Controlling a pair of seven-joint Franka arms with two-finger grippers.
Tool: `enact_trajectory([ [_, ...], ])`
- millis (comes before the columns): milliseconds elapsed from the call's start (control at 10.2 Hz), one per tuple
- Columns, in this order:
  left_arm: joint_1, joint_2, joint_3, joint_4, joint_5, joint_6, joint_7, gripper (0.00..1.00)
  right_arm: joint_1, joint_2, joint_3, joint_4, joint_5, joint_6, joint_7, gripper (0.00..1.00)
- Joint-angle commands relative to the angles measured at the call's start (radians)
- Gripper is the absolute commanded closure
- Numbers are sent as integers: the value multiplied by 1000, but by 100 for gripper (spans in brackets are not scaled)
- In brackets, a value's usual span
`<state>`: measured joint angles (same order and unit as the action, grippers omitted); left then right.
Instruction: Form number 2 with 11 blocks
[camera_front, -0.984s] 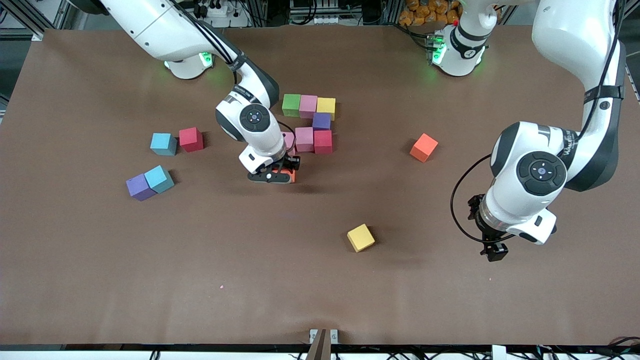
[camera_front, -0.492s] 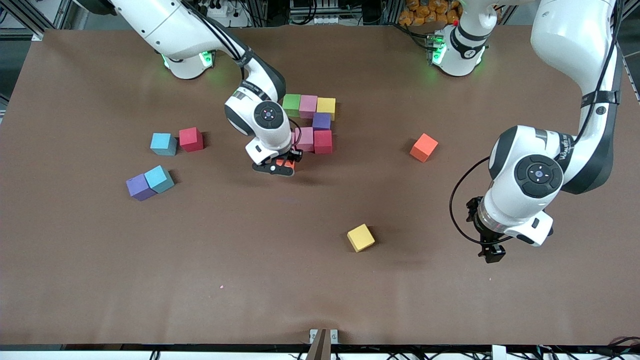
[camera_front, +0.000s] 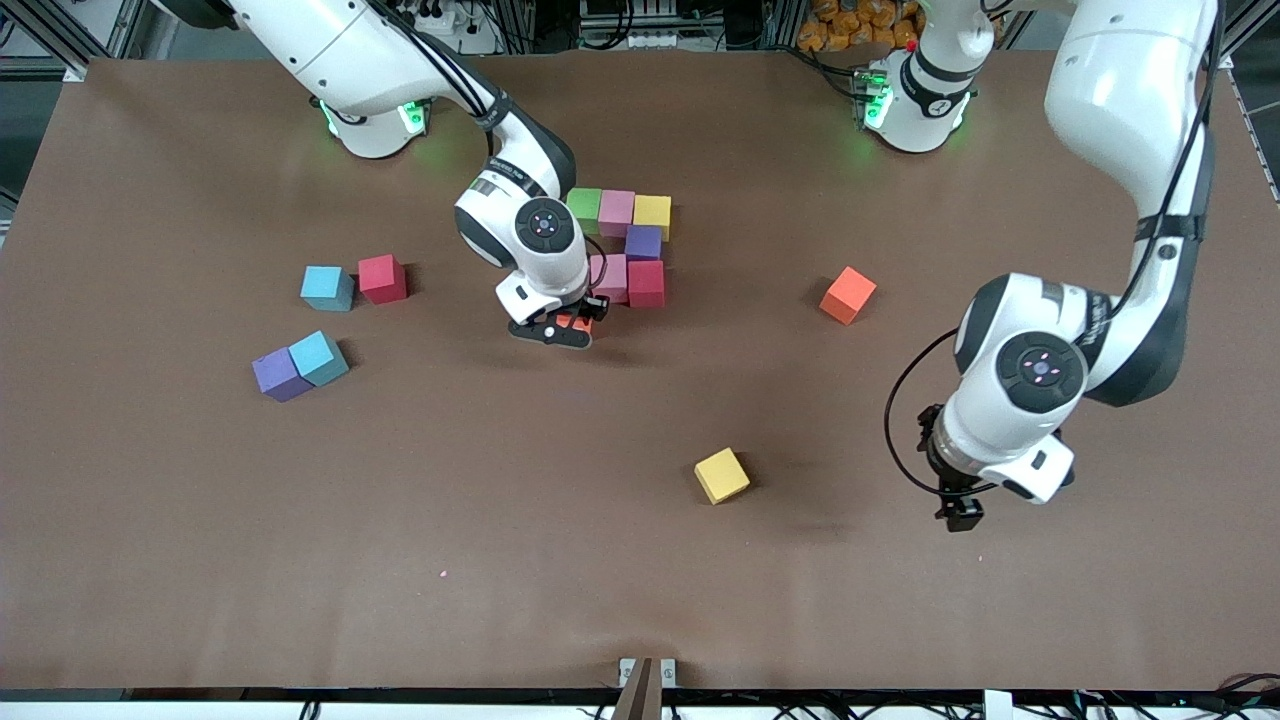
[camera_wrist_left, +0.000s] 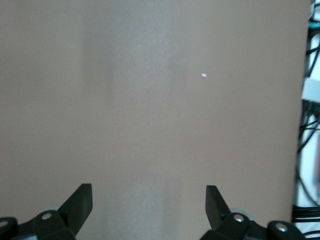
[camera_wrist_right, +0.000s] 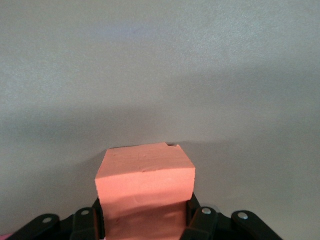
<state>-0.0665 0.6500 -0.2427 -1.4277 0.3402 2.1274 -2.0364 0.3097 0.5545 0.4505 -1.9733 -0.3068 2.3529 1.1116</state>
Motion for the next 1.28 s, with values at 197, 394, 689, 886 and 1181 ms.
enact_trajectory([
  [197,-2,49,-16,3,14,86,218,0,25,-2,-15,-9,-24,-12,30,74],
  [394,-24,51,-17,3,-9,118,295,0,25,-1,-13,-9,-24,-14,42,74],
  [689,-30,53,-15,3,-18,131,298,0,26,-1,-13,-10,-24,-14,48,74],
  [886,-12,42,-10,4,-17,131,298,0,26,-1,-13,-10,-24,-14,50,74],
  [1181,39,-28,-15,1,-36,108,286,0,29,-1,-13,-10,-24,-14,60,74],
])
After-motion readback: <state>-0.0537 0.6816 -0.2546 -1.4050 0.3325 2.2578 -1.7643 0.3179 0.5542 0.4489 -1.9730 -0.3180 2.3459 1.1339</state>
